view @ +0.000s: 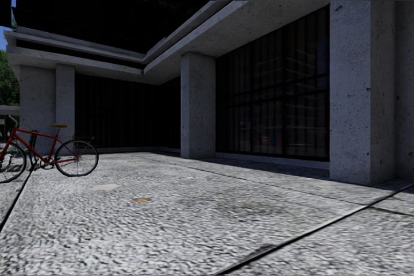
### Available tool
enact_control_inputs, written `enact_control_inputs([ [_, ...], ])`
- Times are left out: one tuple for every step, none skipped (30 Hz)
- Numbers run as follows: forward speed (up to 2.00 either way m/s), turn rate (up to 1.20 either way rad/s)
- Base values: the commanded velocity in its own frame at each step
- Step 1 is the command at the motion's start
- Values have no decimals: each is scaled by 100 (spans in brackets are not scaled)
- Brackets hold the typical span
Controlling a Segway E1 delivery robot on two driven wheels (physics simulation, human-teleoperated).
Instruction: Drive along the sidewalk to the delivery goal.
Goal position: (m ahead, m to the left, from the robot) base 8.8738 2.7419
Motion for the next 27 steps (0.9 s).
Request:
enact_control_inputs([
  [170,0],
  [170,0],
  [170,0],
  [170,0],
  [170,0],
  [170,0],
  [170,0],
  [170,0],
  [170,0],
  [170,0],
  [170,0],
  [170,0],
  [170,0],
  [170,0],
  [170,0],
  [170,0],
  [170,0],
  [170,0],
  [170,0],
  [170,0],
  [170,0],
  [170,0],
  [170,0],
  [170,0],
  [170,0],
  [170,0],
  [170,0],
])
